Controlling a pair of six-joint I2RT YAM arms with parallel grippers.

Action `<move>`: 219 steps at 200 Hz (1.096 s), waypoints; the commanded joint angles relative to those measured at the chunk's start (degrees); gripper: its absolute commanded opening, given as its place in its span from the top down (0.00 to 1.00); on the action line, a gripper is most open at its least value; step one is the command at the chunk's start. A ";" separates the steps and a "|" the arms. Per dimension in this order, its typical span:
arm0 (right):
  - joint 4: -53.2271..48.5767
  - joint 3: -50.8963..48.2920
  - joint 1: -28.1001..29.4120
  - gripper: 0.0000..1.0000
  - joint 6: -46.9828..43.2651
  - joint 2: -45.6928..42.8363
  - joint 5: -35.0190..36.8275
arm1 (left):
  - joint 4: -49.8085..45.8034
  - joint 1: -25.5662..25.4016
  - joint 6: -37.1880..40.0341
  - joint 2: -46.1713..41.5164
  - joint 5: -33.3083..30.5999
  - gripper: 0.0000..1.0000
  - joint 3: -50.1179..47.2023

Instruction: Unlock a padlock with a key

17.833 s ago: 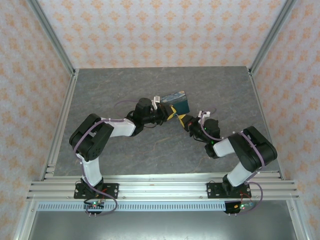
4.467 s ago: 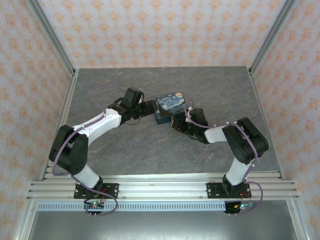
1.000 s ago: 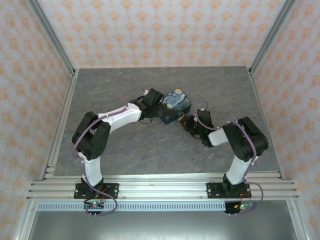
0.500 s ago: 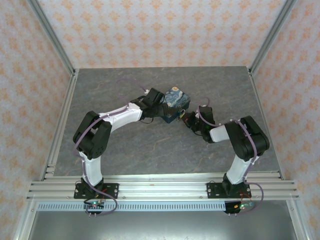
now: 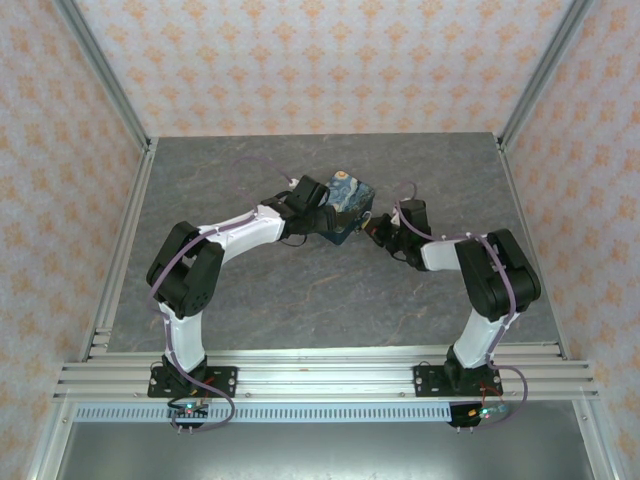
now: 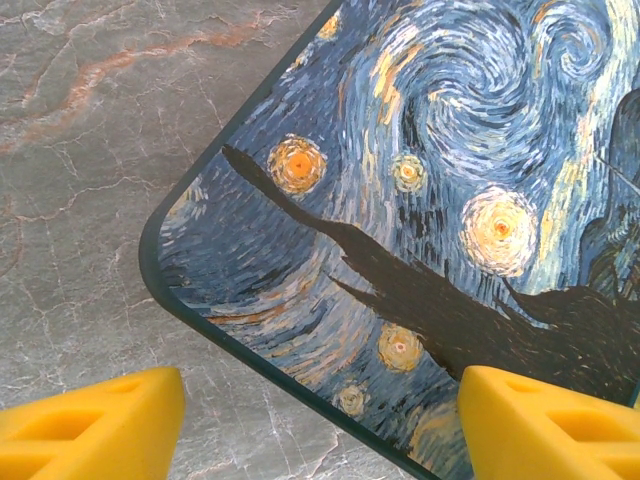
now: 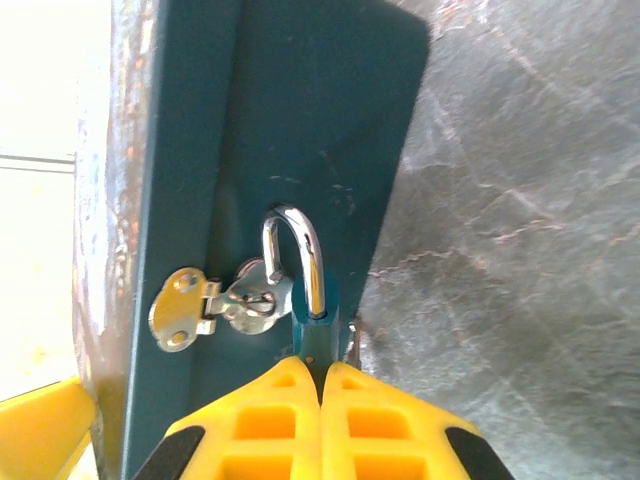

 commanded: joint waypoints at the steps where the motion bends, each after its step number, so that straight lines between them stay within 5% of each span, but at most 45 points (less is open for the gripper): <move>1: -1.17 1.03 -1.86 1.00 -2.27 0.30 -0.60 | -8.89 -0.13 1.90 3.71 -2.35 0.28 -1.47; 121: 3.48 -8.58 -2.97 1.00 4.56 -11.26 -6.66 | -10.62 -0.09 2.63 0.37 -1.22 0.22 2.23; 219: -11.58 -19.46 -0.49 1.00 6.47 -23.56 -4.58 | -13.32 -0.12 1.34 -16.15 -0.58 0.16 0.98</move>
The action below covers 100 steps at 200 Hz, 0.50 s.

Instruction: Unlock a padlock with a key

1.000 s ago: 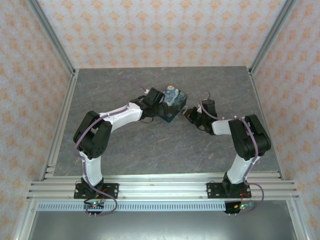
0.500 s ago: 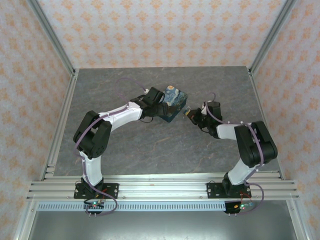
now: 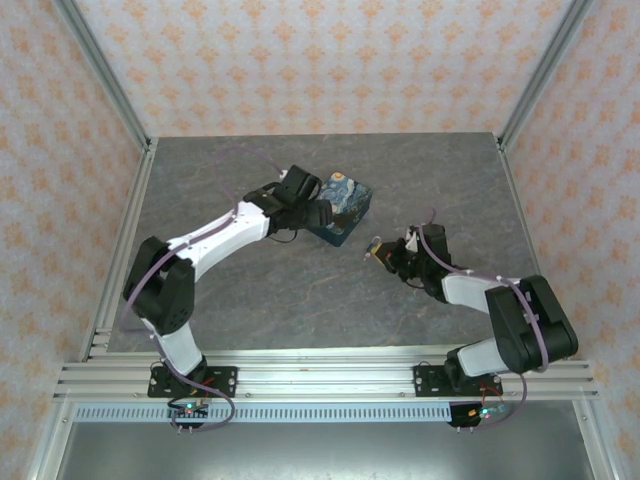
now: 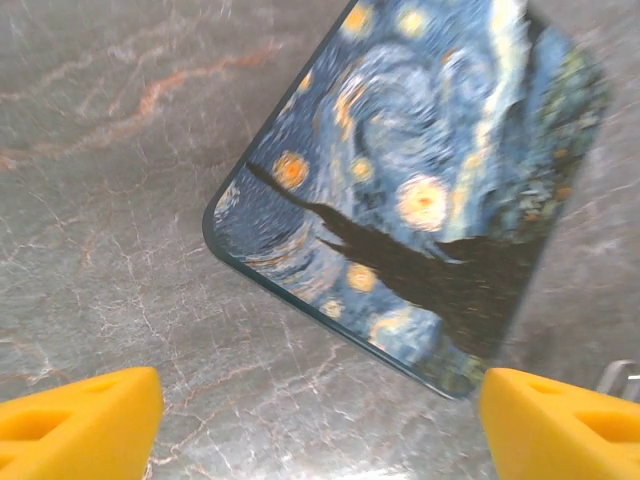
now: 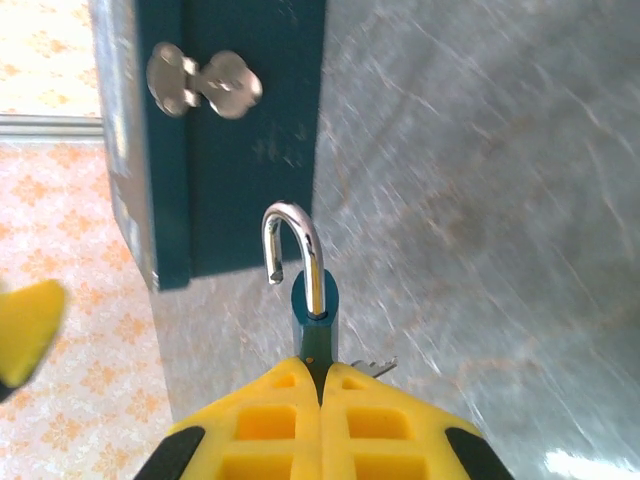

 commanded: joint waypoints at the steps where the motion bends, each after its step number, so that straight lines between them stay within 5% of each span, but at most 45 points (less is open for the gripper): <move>1: -6.84 -2.36 0.18 1.00 -0.11 -3.09 1.23 | -2.64 -0.13 0.30 -5.73 -1.12 0.16 -0.94; 43: -17.68 -4.50 0.05 1.00 -3.69 -8.20 5.66 | -3.44 -0.07 0.15 -13.07 -2.62 0.14 -4.41; 100: -29.81 -3.43 -1.78 0.55 -5.56 -15.73 10.27 | -5.07 0.03 0.75 -19.81 -6.07 0.12 -8.48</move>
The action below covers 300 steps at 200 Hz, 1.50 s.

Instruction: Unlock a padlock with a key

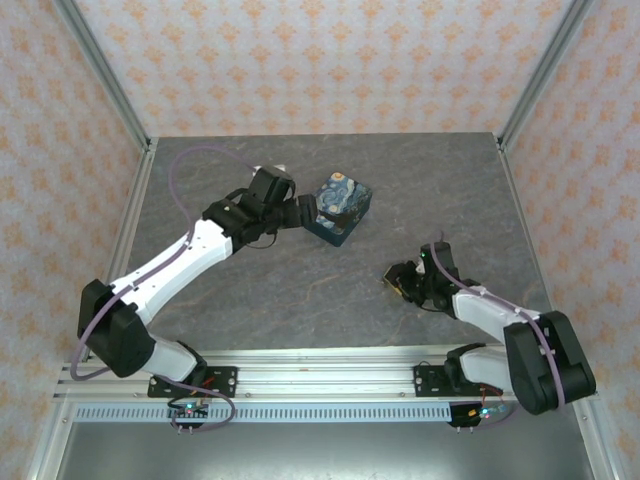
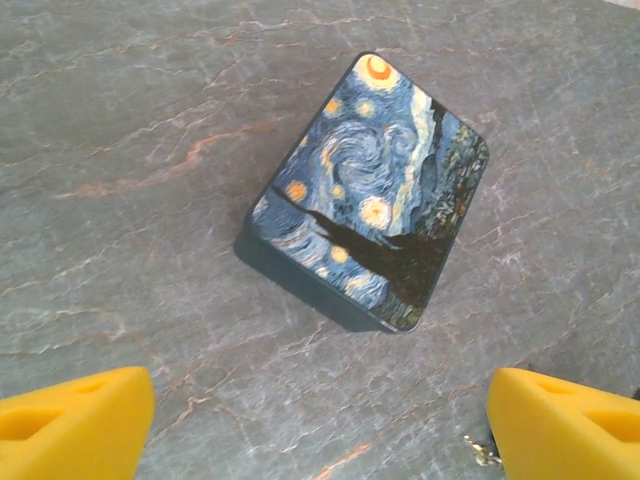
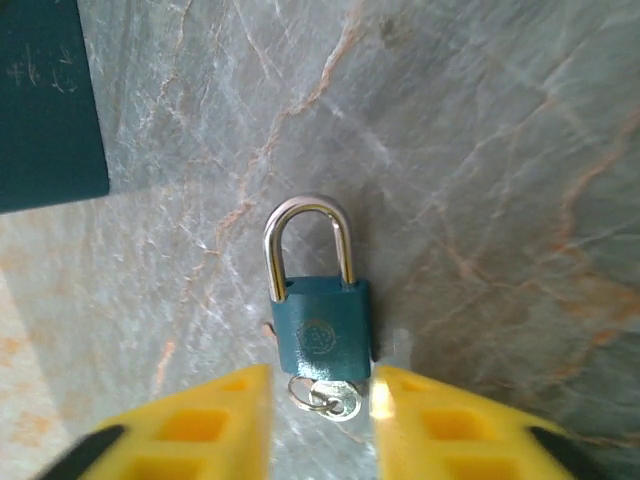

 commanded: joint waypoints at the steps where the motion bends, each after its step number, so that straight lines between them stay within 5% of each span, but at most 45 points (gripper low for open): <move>1: -7.63 1.02 -1.09 0.55 -1.24 -3.39 3.50 | -2.58 0.03 0.72 -3.12 -4.01 0.12 -1.75; 26: -12.59 3.52 -2.09 0.35 -2.50 -6.26 4.39 | -3.53 0.12 1.06 -4.76 -5.54 0.11 -2.64; 46: -18.07 6.71 -2.39 0.07 -3.94 -9.33 6.22 | -4.27 0.19 1.25 -5.78 -6.99 0.10 -3.09; 59: -20.83 8.90 -2.56 0.04 -4.55 -11.05 7.56 | -4.74 0.34 1.33 -6.25 -8.19 0.09 -3.25; 114: -26.09 19.79 -2.76 0.01 -9.46 -13.27 18.25 | -5.89 1.02 4.86 -8.62 -21.57 0.01 -3.94; 158: -21.35 23.43 -2.70 0.01 -12.96 -13.37 39.39 | 13.87 2.28 18.91 -17.76 -37.33 0.00 -16.90; 194: -6.98 17.46 -2.79 0.01 -15.80 -12.59 55.80 | 21.37 11.54 26.56 -20.42 -34.92 0.00 -24.01; 231: 5.11 10.81 -2.87 0.01 -23.11 -9.82 63.38 | 36.94 18.36 32.28 -19.19 -34.08 0.00 -35.06; 300: 14.75 10.28 -4.98 0.01 -37.54 1.74 64.47 | 60.27 23.63 31.62 -4.61 -28.76 0.00 -44.52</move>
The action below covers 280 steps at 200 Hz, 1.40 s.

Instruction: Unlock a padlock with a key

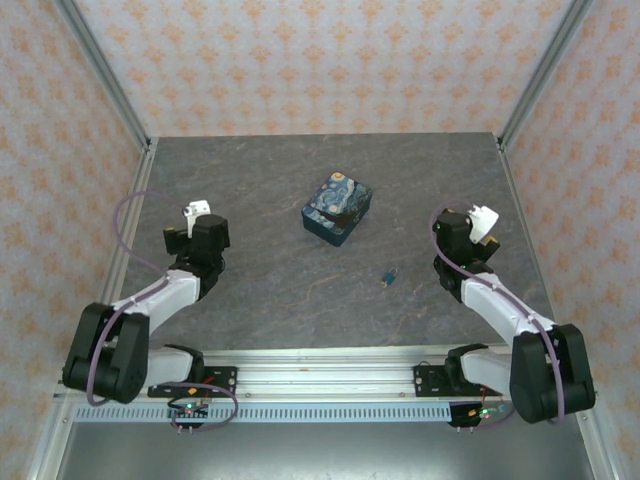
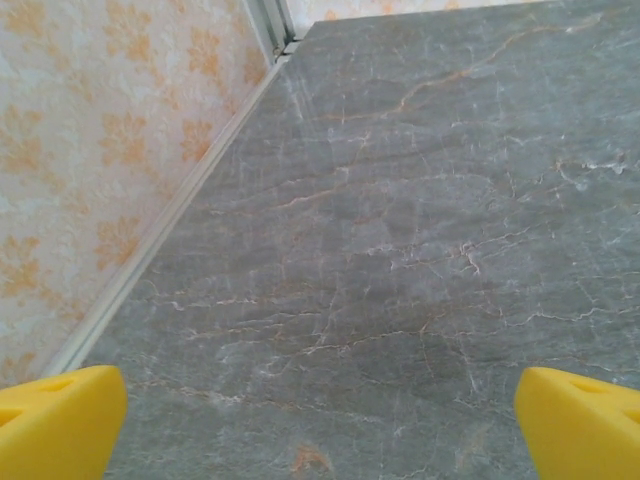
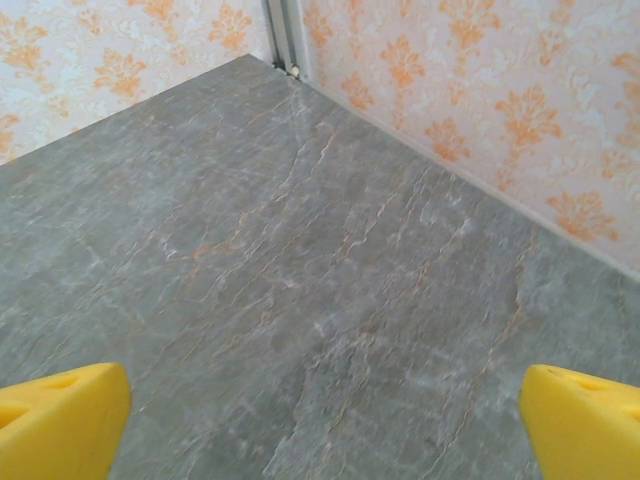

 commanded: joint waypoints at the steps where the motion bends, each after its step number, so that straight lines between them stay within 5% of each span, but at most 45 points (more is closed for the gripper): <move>1: 6.83 -0.11 -0.46 0.01 -8.34 3.23 2.44 | 13.16 0.62 1.60 3.45 2.12 0.00 -1.34; 43: 24.68 -7.62 -1.16 0.01 -17.46 8.73 -0.17 | 21.09 2.79 2.44 7.31 8.80 0.00 -3.33; 85: 44.25 -12.25 -3.27 0.01 -18.63 16.77 -10.38 | 29.89 4.74 4.16 11.65 17.98 0.00 -6.29; 104: 51.96 -13.13 -3.26 0.01 -20.50 22.41 -13.62 | 27.19 5.86 4.04 11.90 21.50 0.00 -4.97; 145: 36.59 -6.65 -8.38 0.01 -16.09 21.20 -20.24 | 25.23 7.06 3.49 11.95 24.25 0.00 -3.87; 280: 36.77 -6.60 -8.27 0.01 -17.23 21.22 -22.45 | 24.77 7.37 3.36 12.04 24.59 0.00 -3.62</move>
